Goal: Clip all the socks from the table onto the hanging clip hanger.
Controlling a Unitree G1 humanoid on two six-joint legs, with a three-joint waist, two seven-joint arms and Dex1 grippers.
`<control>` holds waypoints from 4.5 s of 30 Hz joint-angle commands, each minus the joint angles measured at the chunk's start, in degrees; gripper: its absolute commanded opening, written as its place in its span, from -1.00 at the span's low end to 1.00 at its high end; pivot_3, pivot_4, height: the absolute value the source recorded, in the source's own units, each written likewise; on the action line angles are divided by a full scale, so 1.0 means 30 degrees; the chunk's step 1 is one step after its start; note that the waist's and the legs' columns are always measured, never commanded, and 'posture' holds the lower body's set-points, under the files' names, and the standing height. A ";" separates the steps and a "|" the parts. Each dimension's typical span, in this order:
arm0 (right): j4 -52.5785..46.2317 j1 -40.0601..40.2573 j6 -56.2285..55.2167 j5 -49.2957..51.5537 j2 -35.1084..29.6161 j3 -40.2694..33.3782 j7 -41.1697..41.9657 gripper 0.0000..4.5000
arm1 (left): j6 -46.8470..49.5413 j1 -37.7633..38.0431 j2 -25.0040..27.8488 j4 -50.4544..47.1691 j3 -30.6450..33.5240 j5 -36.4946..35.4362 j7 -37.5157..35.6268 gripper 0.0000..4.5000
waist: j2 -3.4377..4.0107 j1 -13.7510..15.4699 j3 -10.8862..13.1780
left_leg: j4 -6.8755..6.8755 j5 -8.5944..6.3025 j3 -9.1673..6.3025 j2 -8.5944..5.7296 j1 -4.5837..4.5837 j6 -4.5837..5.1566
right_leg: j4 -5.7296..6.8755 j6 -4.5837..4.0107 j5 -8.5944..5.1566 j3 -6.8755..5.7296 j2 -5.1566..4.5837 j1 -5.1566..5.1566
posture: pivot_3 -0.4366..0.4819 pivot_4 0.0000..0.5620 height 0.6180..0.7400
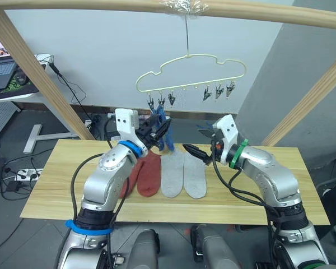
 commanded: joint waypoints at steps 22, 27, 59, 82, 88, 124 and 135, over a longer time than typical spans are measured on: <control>-0.3242 -0.1185 0.0986 0.3048 -0.0851 -0.1946 -0.1201 1.00 | -0.7374 -0.5235 -0.3596 0.9979 0.0538 0.4764 0.2407 -0.11 | -0.0009 -0.0437 0.0005 | 0.0006 -0.0001 0.0005 -0.0019 -0.0034 0.0002 | -0.0034 0.0011 0.0004 -0.0012 0.0009 0.0000 | -0.33 -0.17 1.00; -0.3191 -0.1293 0.0979 0.3212 -0.1026 -0.2007 -0.1343 1.00 | -0.8153 -0.6046 -0.3823 1.1081 0.0715 0.4923 0.2292 -0.11 | -0.0009 -0.0476 0.0005 | 0.0008 -0.0001 0.0004 -0.0023 -0.0034 0.0002 | -0.0028 0.0013 0.0005 -0.0017 0.0013 0.0000 | -0.33 -0.18 1.00; -0.3099 -0.1429 0.0821 0.3644 -0.1082 -0.1921 -0.2031 1.00 | -0.9949 -0.6788 -0.3827 1.2160 0.0458 0.7158 0.3461 -0.11 | -0.0009 -0.0523 0.0005 | 0.0011 -0.0001 0.0009 -0.0022 -0.0034 0.0001 | -0.0019 0.0016 0.0007 -0.0016 0.0013 -0.0002 | -0.35 -0.19 1.00; -0.3122 -0.1470 0.0882 0.3832 -0.1190 -0.2019 -0.2306 1.00 | -1.0623 -0.7433 -0.3649 1.3407 0.0601 0.7179 0.3501 -0.28 | -0.0009 -0.0527 0.0005 | 0.0014 0.0000 0.0009 -0.0022 -0.0032 0.0001 | -0.0010 0.0016 0.0007 -0.0014 0.0013 -0.0002 | -0.36 -0.17 1.00; -0.3103 -0.1465 0.0869 0.3932 -0.1243 -0.2001 -0.2384 1.00 | -1.0767 -0.7465 -0.3574 1.3449 0.0686 0.7140 0.3513 -0.86 | -0.0009 -0.0527 0.0005 | 0.0015 -0.0001 0.0009 -0.0022 -0.0032 0.0001 | -0.0008 0.0016 0.0007 -0.0014 0.0013 -0.0002 | -0.36 -0.16 1.00; 1.7686 -0.1451 -1.0290 -0.6999 0.2682 0.4902 -0.2290 0.83 | -0.2268 -0.3819 -0.3419 0.6144 0.2479 0.1956 0.1016 -0.98 | -0.0008 -0.0505 0.0005 | 0.0013 0.0001 0.0037 -0.0005 0.0118 0.0000 | 0.0037 0.0014 0.0008 0.0030 0.0035 0.0092 | -0.12 -0.09 1.00; 1.6055 0.0574 -1.1432 -0.8118 0.0691 0.4960 -0.0485 -0.85 | -0.1497 -0.3611 -0.3377 0.5734 0.2470 0.1619 0.0722 -0.98 | -0.0006 -0.0431 0.0004 | 0.0020 0.0000 0.0016 -0.0007 0.0229 0.0000 | 0.0007 0.0016 0.0006 0.0014 0.0010 0.0255 | -0.14 -0.08 1.00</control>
